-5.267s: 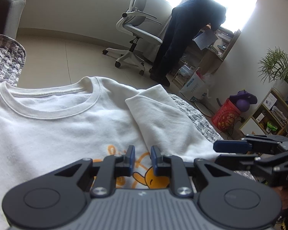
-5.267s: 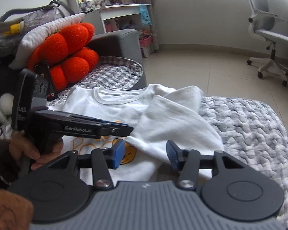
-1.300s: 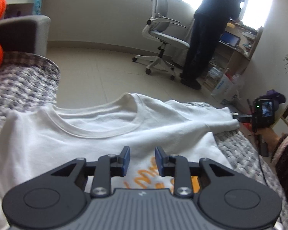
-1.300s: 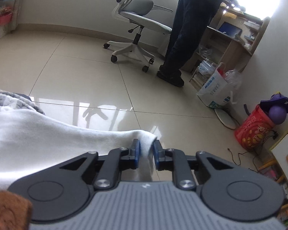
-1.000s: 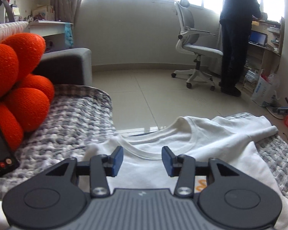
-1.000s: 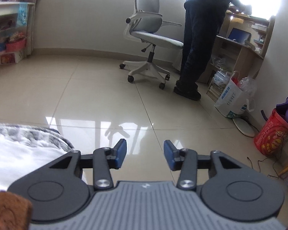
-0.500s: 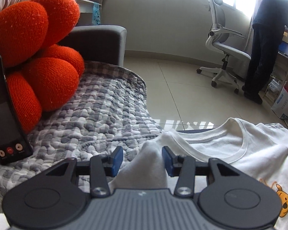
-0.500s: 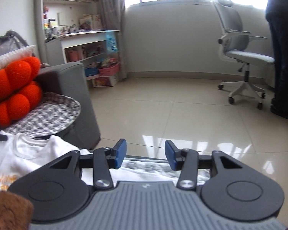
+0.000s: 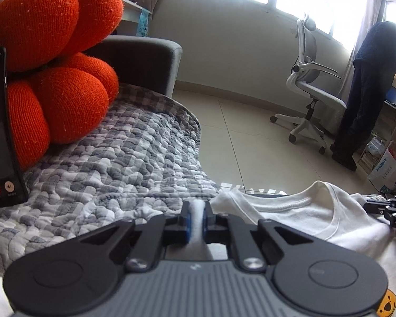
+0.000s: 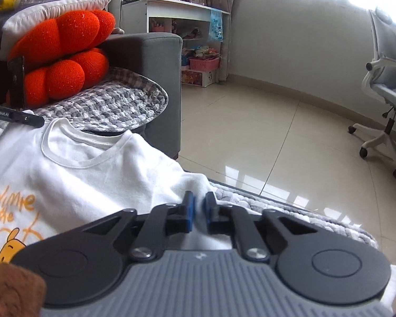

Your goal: Fold clothes

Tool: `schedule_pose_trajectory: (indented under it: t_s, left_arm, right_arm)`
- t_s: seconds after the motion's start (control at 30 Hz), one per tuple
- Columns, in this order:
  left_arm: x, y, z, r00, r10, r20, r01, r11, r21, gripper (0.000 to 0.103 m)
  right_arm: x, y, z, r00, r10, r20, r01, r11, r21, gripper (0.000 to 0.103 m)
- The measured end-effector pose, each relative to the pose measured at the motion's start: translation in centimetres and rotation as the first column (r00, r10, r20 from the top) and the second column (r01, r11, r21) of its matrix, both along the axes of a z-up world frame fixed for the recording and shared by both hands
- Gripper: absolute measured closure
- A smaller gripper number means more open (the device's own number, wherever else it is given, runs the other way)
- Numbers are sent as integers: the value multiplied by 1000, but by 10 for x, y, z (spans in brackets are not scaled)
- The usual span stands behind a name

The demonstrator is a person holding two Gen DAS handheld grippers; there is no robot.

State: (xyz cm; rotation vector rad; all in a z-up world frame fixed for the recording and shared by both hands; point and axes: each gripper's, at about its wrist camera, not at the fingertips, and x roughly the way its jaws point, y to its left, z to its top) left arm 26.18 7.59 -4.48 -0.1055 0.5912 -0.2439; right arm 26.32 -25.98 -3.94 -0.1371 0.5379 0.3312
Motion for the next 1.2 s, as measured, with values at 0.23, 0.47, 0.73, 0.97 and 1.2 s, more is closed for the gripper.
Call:
schedule_pose_trajectory:
  t_s: [0.23, 0.47, 0.73, 0.97, 1.2]
  left_arm:
    - [-11, -16, 22, 991, -12, 136, 5, 999, 45, 97]
    - [9, -39, 18, 990, -22, 138, 5, 992, 124, 97]
    - [34, -48, -9, 1000, -16, 15, 13, 982, 187, 96]
    - [29, -44, -4, 999, 30, 38, -36, 983, 180, 70]
    - [1, -39, 27, 986, 35, 162, -56, 991, 123, 77]
  right_arm:
    - [-36, 2, 22, 980, -117, 163, 127, 990, -54, 101]
    - [-21, 6, 25, 974, -175, 143, 194, 973, -128, 101]
    - [20, 8, -11, 971, -239, 3, 236, 959, -158, 100]
    - [14, 10, -6, 968, -249, 42, 252, 959, -130, 86]
    - [0, 15, 22, 977, -198, 81, 200, 980, -15, 73]
